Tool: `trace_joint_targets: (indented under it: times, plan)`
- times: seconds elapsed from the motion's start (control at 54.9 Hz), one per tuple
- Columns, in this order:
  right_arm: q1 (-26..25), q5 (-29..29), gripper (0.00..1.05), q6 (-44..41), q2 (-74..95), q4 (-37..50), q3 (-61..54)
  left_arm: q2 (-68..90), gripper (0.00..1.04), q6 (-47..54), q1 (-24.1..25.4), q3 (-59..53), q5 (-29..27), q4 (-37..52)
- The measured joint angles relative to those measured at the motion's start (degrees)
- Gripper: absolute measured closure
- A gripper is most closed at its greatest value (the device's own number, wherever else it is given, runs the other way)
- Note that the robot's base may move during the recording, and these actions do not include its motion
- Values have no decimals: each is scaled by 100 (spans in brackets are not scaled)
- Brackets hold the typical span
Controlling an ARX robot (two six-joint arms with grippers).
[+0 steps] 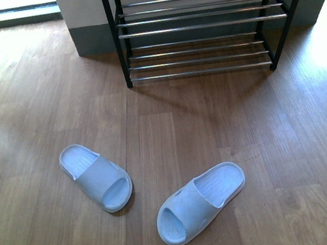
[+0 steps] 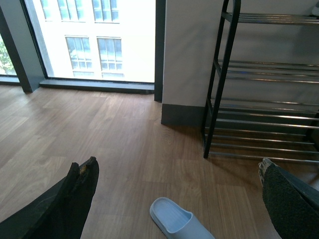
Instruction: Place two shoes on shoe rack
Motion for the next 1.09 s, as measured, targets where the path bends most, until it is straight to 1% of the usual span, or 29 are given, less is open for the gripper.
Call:
trace_joint_targets:
  times: [0.055,0.128,0.182,0.219,0.292,0.346,0.456,0.51,0.583,0.674,0.82,0.948,1.021,1.094]
  plan:
    - [-48,-396,9,26,280,-140,52,0,9,0,0,0,-2,0]
    - [9,-610,9,-4,1071,240,125,0,9,0,0,0,0,0]
    - [96,-616,9,-120,1805,739,203,0,9,0,0,0,0,0]
    - [175,-721,9,-264,2494,1200,293,0,9,0,0,0,0,0]
    - [356,-966,9,-669,4511,2551,570,0,9,0,0,0,0,0]
    - [487,-1051,9,-927,5810,3270,826,0,9,0,0,0,0,0]
    - [743,-1167,9,-1353,7847,4214,1322,0,9,0,0,0,0,0]
    - [857,-1248,9,-1486,8756,4533,1609,0,9,0,0,0,0,0]
    - [990,-1309,9,-1729,9884,4616,2072,0,9,0,0,0,0,0]
    - [1161,-1408,9,-2361,11650,4498,2927,0,9,0,0,0,0,0]
    - [1207,-1512,9,-3314,13492,4197,3960,0,9,0,0,0,0,0]
    - [1207,-1604,9,-4068,14686,3989,4636,0,9,0,0,0,0,-2]
    - [1204,-1565,9,-4325,15173,4002,4981,0,9,0,0,0,0,0]
    - [1211,-1574,9,-4395,15580,4000,5327,0,9,0,0,0,0,-2]
